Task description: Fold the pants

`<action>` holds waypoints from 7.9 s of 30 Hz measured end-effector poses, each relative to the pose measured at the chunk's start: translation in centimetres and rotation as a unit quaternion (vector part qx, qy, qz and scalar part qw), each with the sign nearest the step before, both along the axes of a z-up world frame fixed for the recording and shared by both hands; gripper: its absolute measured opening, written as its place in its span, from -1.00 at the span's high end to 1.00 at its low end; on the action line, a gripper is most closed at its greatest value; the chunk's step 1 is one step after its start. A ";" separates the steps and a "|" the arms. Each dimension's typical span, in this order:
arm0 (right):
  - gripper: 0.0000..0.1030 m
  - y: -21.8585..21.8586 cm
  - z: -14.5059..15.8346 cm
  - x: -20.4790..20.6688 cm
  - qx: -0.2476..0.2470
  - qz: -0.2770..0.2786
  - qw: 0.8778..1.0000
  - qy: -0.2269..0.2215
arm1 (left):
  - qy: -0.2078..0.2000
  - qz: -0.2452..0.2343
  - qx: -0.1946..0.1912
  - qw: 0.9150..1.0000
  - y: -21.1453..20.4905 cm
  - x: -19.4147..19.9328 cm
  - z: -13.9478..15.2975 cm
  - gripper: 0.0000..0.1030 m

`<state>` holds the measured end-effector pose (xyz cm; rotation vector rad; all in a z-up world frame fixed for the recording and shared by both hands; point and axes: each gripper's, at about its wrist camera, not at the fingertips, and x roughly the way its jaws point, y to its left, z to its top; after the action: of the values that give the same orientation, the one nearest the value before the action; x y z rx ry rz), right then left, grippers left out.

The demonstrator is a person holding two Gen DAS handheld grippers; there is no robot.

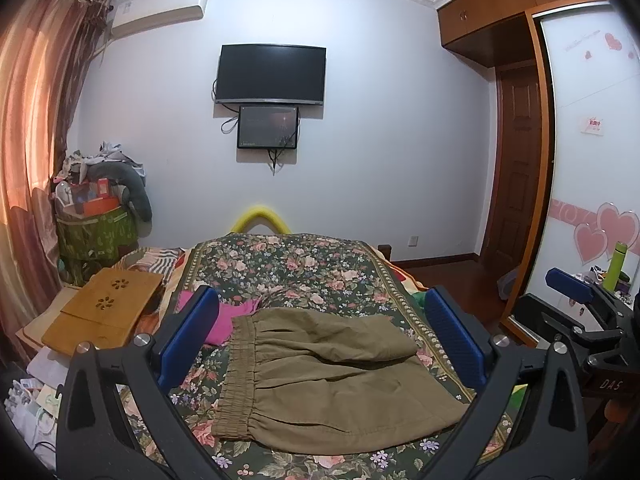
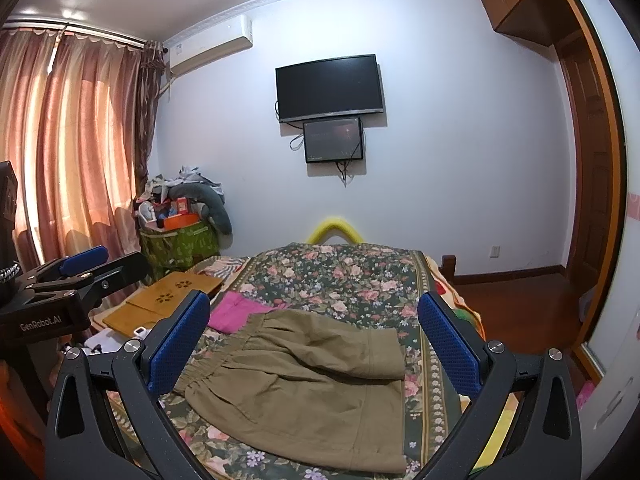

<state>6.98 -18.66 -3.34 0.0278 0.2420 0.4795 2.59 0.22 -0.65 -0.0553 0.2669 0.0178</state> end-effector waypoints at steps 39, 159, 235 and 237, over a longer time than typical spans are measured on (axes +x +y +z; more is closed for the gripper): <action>-0.75 -2.9 -15.2 21.9 -0.091 0.036 0.955 0.281 | 0.342 0.026 0.059 0.937 11.2 27.2 -18.3 -1.00; 0.84 1.7 -20.8 31.3 -0.224 0.086 0.913 0.330 | 0.394 0.040 0.099 0.913 14.5 33.2 -26.6 -0.37; 0.80 1.0 -3.2 29.3 -0.098 0.048 0.981 0.164 | 0.264 0.035 0.049 0.963 15.1 32.3 -12.7 0.12; 0.80 0.7 -3.6 27.9 -0.104 0.050 0.980 0.164 | 0.267 0.033 0.056 0.961 14.7 31.2 -13.2 0.12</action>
<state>34.89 -18.00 -6.90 -0.1106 0.6188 0.5468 33.80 14.87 -13.84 0.0563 0.8047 0.1143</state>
